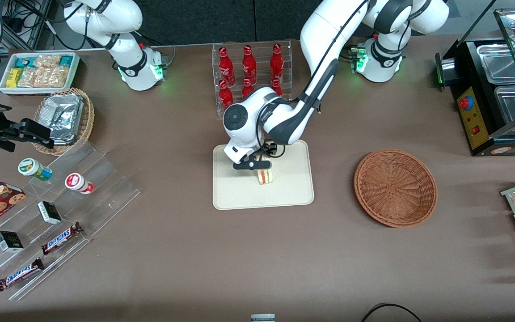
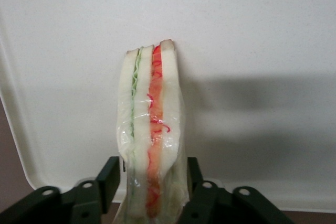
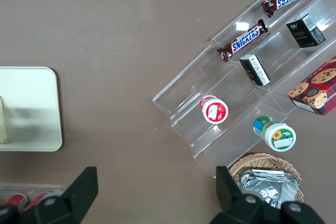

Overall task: Place sandwich from basket to tray
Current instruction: 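Lower the sandwich onto the tray and open the left gripper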

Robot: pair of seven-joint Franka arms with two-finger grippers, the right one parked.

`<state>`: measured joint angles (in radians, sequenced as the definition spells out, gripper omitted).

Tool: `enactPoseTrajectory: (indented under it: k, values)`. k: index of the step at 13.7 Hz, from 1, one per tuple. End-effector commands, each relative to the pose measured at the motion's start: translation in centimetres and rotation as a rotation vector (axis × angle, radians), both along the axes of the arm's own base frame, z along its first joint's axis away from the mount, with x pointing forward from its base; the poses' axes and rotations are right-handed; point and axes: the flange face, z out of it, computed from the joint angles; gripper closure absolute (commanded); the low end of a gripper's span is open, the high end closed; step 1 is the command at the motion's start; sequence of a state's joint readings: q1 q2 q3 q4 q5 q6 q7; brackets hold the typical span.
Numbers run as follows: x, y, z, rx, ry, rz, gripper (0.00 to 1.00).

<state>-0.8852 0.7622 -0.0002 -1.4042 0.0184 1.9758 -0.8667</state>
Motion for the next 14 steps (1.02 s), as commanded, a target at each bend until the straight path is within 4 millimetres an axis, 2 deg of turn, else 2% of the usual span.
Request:
enactPoseTrajectory:
  k: [1, 3, 4, 6, 7, 8, 11, 13, 14]
  values:
    - [0.6, -0.4, 3.4, -0.028, -0.031, 0.017, 0.00]
    - [0.8, 0.9, 7.3, -0.015, -0.019, 0.033, 0.00]
    - [2.3, 2.8, 9.5, -0.022, 0.002, 0.083, 0.00]
    - [2.7, 4.5, 14.5, -0.037, -0.003, 0.110, 0.00]
    - [3.2, 6.2, 17.1, -0.021, -0.010, 0.147, 0.00]
    - [4.2, 8.7, 19.6, -0.003, -0.015, 0.193, 0.00]
    - [5.3, 14.5, 26.0, 0.025, -0.014, 0.268, 0.00]
    - [6.0, 18.6, 29.6, 0.023, -0.025, 0.323, 0.00]
    - [6.8, 21.1, 30.6, 0.020, -0.023, 0.326, 0.00]
